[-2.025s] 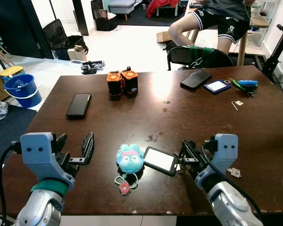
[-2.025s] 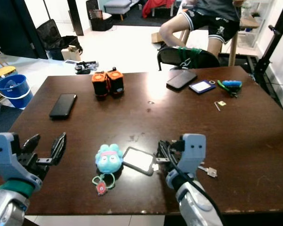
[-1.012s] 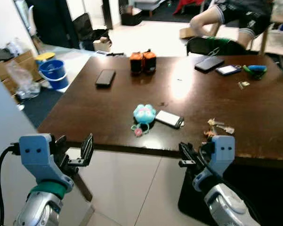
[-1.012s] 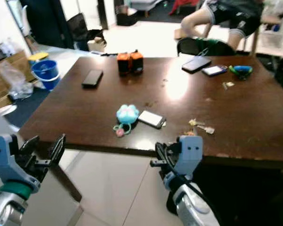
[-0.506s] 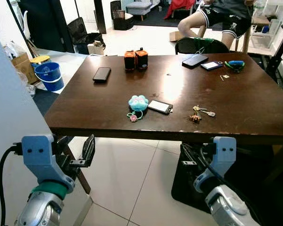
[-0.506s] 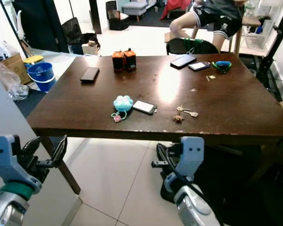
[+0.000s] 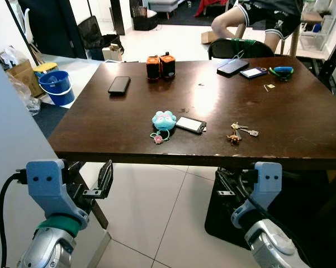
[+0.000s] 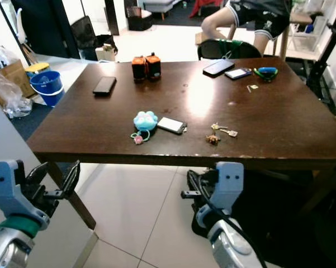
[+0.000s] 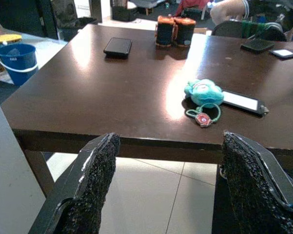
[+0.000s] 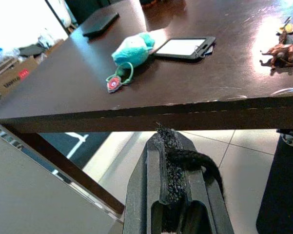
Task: Hang keys on a hook
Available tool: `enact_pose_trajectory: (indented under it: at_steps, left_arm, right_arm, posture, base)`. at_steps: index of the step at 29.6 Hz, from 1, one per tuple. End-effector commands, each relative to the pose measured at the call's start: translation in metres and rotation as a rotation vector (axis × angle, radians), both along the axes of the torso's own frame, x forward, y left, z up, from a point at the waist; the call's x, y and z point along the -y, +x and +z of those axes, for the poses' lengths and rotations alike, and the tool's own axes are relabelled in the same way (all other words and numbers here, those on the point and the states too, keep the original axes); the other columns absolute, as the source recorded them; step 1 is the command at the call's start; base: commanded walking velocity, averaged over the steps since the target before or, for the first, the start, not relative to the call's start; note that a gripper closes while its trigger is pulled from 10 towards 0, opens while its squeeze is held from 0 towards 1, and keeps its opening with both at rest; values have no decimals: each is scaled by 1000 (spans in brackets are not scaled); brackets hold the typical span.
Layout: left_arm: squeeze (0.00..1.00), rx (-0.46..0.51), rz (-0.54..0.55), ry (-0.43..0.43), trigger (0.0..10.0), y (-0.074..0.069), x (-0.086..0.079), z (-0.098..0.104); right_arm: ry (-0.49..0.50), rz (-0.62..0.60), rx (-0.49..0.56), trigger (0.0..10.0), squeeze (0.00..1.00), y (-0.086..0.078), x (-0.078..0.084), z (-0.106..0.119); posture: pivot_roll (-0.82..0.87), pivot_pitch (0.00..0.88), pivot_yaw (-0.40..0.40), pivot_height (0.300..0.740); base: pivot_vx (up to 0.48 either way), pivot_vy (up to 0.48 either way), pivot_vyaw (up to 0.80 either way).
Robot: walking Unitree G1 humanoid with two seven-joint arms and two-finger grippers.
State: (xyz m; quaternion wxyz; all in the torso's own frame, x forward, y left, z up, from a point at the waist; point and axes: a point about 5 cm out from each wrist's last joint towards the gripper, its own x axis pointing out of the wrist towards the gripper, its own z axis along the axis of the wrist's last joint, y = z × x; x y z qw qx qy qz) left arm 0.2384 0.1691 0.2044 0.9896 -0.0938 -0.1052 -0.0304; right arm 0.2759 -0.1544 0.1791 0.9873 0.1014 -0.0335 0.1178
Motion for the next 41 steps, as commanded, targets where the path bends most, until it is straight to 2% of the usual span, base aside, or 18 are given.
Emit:
enact_pose_trajectory:
  at_steps: [1,6,41]
  left_arm:
    - [0,-20,15,19,10000,-1,-3,-3]
    - [0,-22,15,20,10000,-2,-3,-3]
    - [0,-29,12,24,10000,-2,-3,-4]
  right_arm:
    - [-26,13,-6,10000,0,-1,-4,-2]
    - [-58,16,0,10000,0,-1,-5,-2]
    - [-82,16,-14,10000,0,-1,-5,-5]
  posture:
    - [-171,116,183,740]
    - [-171,116,183,740]
    - [-165,119,182,740]
  base:
    - [0,0,0]
    - [0,0,0]
    - [0,0,800]
